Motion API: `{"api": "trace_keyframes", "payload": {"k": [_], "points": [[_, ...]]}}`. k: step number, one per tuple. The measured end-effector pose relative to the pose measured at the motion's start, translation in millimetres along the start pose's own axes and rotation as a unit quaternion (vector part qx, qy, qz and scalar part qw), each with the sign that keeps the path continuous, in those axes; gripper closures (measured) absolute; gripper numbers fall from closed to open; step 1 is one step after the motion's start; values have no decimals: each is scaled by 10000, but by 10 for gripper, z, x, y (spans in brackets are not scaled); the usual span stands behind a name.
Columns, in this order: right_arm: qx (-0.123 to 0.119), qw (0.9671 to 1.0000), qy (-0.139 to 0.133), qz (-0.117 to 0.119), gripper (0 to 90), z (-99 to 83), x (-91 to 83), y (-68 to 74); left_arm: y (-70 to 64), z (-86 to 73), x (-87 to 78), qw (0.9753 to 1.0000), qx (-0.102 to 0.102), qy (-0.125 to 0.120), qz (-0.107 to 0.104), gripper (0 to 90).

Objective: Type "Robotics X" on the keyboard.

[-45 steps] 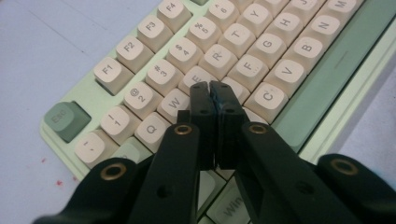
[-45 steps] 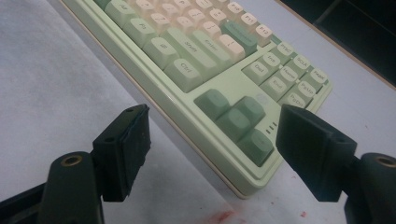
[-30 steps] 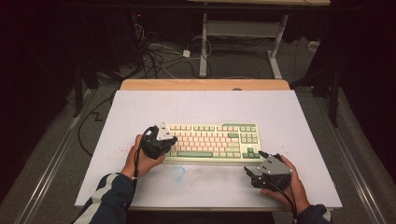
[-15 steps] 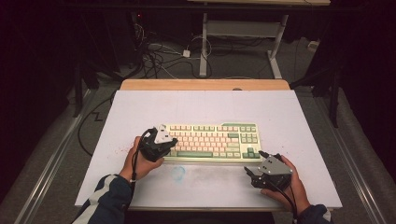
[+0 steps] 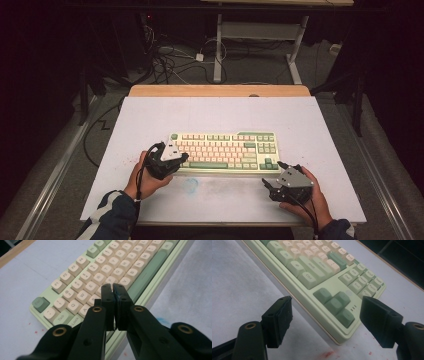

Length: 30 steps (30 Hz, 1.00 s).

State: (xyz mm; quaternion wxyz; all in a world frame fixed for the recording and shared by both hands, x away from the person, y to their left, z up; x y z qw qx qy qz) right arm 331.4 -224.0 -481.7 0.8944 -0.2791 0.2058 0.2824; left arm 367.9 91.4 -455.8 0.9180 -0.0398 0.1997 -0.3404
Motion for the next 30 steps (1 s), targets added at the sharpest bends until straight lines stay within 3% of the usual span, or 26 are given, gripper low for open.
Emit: {"api": "trace_keyframes", "payload": {"k": [13, 22, 30], "points": [[-5, 10000, -11, -14, 269, 2, -5, -6, -129, -73, 56, 9997, 73, 155, -158, 848], [-40, 10000, 23, 19, 269, 1, 10, 10, -269, -158, 223, 9986, 234, 369, -307, 848], [-56, 10000, 57, 51, 271, -6, 24, 20, -314, -93, 374, 9985, 250, 346, -335, 847]]}}
Point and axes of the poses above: each handheld gripper's, and its own axes: x roughly forward along the jaws, z roughly out of its top, y roughly to its left, the point moved 3 cm from there along x, roughly forward along the jaws
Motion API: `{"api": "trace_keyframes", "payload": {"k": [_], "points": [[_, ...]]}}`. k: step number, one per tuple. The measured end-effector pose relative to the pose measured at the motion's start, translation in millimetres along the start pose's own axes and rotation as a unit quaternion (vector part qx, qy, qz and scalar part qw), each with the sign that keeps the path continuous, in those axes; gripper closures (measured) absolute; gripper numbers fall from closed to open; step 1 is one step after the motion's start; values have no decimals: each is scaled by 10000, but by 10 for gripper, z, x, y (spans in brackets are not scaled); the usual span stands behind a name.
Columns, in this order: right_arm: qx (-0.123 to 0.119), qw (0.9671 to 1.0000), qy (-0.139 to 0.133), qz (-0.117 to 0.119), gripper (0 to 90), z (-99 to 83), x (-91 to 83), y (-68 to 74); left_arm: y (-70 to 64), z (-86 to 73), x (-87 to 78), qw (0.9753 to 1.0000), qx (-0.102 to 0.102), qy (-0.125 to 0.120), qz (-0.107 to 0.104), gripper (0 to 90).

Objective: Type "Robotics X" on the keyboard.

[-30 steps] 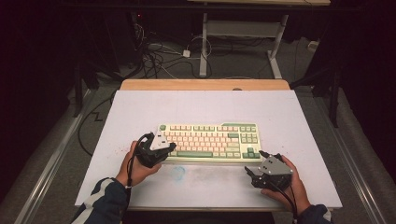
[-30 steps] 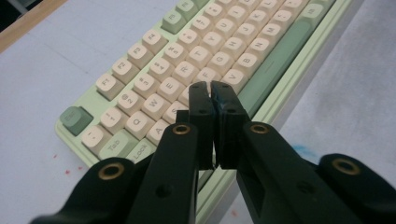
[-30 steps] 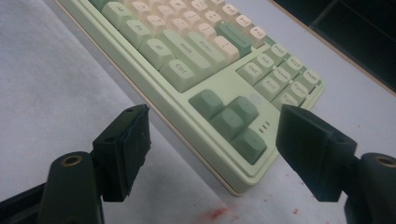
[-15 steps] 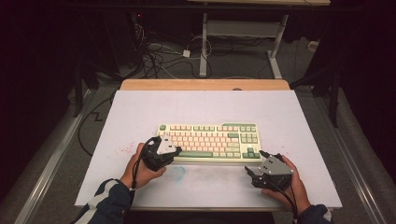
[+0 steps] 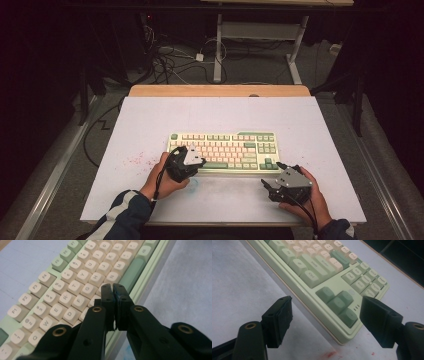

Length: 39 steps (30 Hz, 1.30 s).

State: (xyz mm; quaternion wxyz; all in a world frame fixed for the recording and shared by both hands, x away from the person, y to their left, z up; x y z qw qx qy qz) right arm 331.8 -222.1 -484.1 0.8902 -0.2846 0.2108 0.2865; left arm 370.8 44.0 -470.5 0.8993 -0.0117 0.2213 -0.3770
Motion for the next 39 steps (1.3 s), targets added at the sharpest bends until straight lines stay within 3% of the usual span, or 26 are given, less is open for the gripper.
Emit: {"api": "trace_keyframes", "payload": {"k": [6, 18, 26, 30, 39], "points": [[-17, 10000, 27, 19, 272, -2, 12, 12, -33, 36, 95, 10000, -1, -1, -57, 847], [-76, 9999, 77, 59, 272, -12, 16, 18, -45, -58, 148, 9998, 93, 190, -38, 842], [-108, 9998, 122, 86, 273, -17, 26, 28, -82, -106, 187, 9996, 194, 182, -10, 846], [-150, 9997, 149, 102, 273, -19, 26, 38, -56, -93, 172, 9997, 169, 176, 30, 847], [-129, 9998, 141, 84, 273, -20, 22, 29, -45, 28, 9, 9999, 130, -86, -65, 821]]}}
Point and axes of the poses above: each handheld gripper's, and its own axes: x roughly forward along the jaws, z roughly out of its top, y roughly to its left, the point moved 3 cm from there along x, roughly forward along the jaws
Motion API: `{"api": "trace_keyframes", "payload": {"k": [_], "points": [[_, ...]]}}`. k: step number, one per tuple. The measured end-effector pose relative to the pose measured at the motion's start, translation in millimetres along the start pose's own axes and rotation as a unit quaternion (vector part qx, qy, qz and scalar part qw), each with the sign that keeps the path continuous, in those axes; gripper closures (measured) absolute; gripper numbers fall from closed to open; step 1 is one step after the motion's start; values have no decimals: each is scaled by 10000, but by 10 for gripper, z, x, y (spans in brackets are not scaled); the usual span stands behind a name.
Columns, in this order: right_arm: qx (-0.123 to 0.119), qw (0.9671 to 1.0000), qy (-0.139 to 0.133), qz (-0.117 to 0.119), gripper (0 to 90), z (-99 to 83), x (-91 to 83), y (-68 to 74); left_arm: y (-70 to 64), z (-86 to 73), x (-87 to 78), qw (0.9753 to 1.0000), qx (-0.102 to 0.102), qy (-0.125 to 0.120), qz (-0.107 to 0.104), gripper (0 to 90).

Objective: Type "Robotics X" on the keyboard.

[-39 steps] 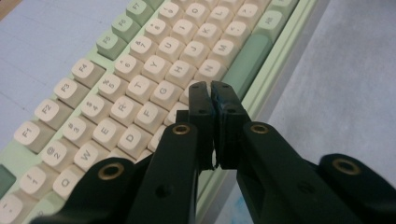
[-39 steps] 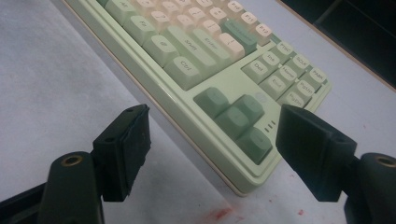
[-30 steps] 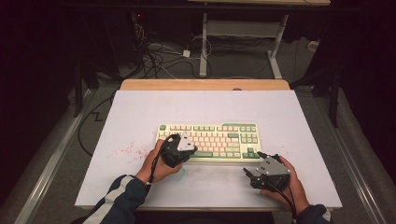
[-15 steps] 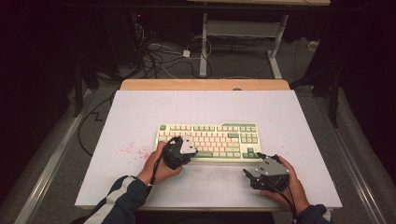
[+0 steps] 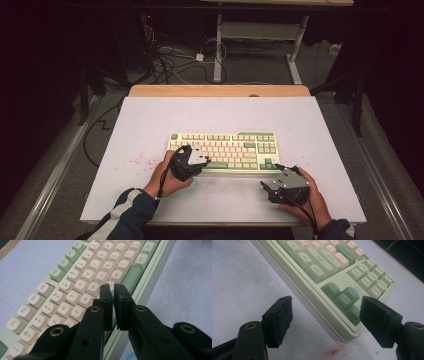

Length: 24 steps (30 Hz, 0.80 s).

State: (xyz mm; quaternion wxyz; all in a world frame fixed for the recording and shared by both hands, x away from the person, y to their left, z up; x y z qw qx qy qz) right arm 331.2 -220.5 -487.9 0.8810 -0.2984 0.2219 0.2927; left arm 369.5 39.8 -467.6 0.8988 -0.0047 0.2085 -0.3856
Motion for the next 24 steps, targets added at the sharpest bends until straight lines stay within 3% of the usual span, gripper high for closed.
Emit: {"api": "trace_keyframes", "payload": {"k": [7, 24], "points": [[15, 10000, -18, -9, 273, 3, -6, -4, 73, 38, -63, 9999, -4, -91, 85, 764], [101, 9999, -75, -26, 272, 6, -23, -26, 200, 73, -212, 9983, 133, -378, 429, 453]]}}
Point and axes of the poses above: each handheld gripper's, and its own axes: x roughly forward along the jaws, z roughly out of its top, y roughly to its left, the point moved 3 cm from there along x, roughly forward along the jaws
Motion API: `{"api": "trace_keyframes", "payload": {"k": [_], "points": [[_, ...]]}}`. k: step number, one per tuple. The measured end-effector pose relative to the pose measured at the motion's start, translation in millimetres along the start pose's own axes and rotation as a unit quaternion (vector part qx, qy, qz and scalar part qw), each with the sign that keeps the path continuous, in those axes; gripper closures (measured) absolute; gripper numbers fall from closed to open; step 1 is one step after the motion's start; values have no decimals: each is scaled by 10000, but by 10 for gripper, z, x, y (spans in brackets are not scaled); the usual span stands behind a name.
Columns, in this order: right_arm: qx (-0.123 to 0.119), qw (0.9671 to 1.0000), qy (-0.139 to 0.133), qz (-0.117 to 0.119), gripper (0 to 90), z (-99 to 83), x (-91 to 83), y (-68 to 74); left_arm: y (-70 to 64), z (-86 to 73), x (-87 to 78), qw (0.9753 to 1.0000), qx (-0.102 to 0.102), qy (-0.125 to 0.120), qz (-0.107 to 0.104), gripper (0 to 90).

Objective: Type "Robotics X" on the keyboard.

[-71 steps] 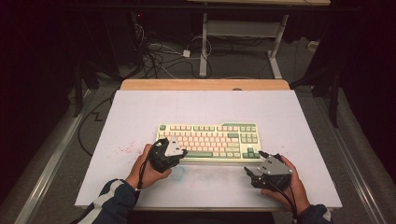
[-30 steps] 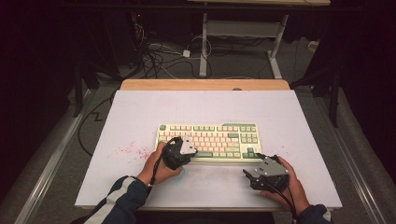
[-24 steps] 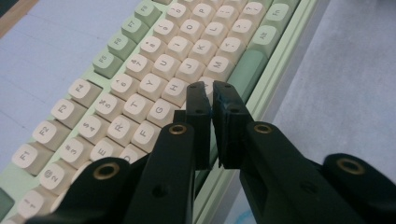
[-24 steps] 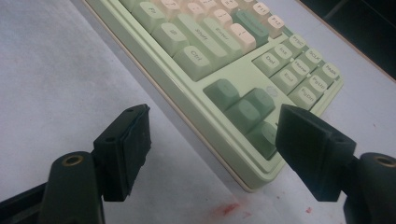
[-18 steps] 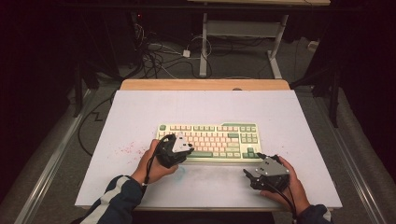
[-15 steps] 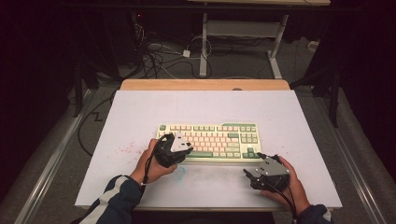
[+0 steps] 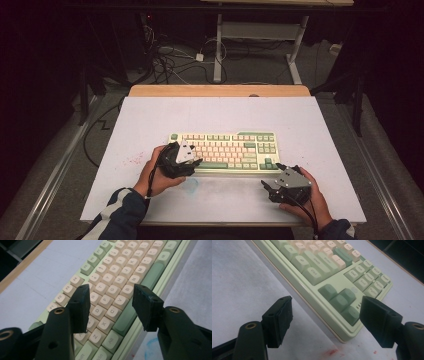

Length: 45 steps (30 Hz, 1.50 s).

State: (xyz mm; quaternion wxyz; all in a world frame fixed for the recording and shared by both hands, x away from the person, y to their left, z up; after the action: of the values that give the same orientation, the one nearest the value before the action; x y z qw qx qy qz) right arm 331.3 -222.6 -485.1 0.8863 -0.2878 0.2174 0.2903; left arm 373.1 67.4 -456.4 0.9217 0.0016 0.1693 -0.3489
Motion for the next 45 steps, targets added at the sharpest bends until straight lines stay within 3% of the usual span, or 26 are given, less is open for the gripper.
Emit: {"api": "trace_keyframes", "payload": {"k": [9, 16, 21, 29, 39, 41, 45], "points": [[50, 10000, -25, -16, 272, 0, -7, -14, 99, -23, -97, 9996, 61, -170, 202, 266], [122, 9999, -44, -35, 272, 0, -8, -30, 226, -84, -207, 9991, 119, -208, 352, 226], [177, 9998, -49, -51, 273, 4, -13, -38, 296, -135, -297, 9988, -8, -267, 404, 215], [213, 9997, -92, -3, 302, 28, -25, -38, 357, -311, -397, 9985, -63, -110, 528, 217], [476, 9979, -269, 351, 387, 163, 7, -47, 391, -457, -528, 9979, -226, 12, 606, 217], [522, 9971, -274, 477, 442, 198, 34, -52, 408, -486, -548, 9977, -250, 55, 632, 217], [436, 9979, -116, 468, 612, 261, 104, -59, 446, -547, -605, 9966, -381, 116, 720, 218]]}}
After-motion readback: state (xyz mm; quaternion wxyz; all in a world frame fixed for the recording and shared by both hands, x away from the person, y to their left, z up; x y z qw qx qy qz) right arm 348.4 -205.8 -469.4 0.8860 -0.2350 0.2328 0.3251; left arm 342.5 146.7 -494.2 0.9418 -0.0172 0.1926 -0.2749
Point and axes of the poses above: each handheld gripper's, and its own axes: x roughly forward along the jaws, z roughly out of its top, y roughly to its left, the point moved 3 cm from there along x, roughly forward along the jaws
